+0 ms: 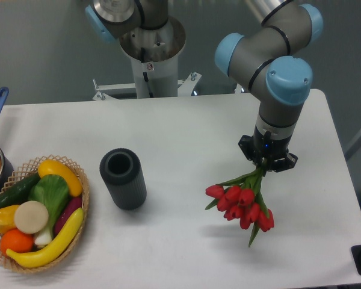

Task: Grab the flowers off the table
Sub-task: 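Lift the gripped red tulip bunch up off the table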

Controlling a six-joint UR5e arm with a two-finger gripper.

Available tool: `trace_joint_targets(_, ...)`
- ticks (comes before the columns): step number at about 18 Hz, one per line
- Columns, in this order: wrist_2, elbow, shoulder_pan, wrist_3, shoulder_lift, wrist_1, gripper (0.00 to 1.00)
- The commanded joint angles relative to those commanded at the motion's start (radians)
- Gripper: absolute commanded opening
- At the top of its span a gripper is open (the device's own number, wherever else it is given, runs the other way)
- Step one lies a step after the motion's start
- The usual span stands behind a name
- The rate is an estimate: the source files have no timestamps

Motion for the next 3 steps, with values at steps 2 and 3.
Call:
trace_joint_targets(2,0.000,0.000,0.000,0.000,0.000,0.000,0.00)
trace_joint_targets(3,-0.002,0.000,0.000,0.000,0.000,0.000,0.00)
